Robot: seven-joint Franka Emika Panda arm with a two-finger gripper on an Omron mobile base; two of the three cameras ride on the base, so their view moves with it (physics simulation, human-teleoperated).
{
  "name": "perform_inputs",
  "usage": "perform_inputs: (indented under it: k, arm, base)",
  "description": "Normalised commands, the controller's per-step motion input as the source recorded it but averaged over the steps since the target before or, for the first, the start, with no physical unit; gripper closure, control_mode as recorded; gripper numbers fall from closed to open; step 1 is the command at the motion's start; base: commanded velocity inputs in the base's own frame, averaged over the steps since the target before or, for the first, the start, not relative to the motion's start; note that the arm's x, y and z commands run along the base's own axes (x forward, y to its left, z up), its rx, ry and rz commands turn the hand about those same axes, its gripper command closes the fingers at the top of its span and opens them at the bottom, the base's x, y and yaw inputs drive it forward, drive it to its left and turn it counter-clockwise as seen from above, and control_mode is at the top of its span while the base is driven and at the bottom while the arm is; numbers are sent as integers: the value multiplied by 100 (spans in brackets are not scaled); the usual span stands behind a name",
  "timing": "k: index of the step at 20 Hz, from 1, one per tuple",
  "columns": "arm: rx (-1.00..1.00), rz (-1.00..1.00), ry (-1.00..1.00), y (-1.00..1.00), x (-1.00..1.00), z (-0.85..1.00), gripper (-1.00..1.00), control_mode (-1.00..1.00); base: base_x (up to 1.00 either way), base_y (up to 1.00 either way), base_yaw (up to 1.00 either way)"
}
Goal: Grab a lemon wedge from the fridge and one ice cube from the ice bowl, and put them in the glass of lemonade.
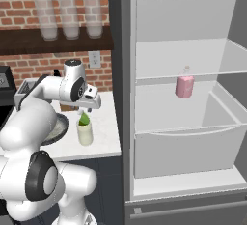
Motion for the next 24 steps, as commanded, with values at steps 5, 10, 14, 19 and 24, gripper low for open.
perform_inputs:
  k: [5,10,14,19,24]
  arm:
    - [0,0,0,0,0,0,-100,-100]
    - [0,0,0,-9,0,0,-100,-100]
    - [0,0,0,-4,-4,0,-100,-100]
    - [0,0,-3,0,-14,0,-100,-100]
    - [0,0,-8,0,-20,3,-100,-100]
  base:
    - [0,0,0]
    - [0,0,0]
    - [0,0,0]
    - [0,0,0]
    - [0,0,0]
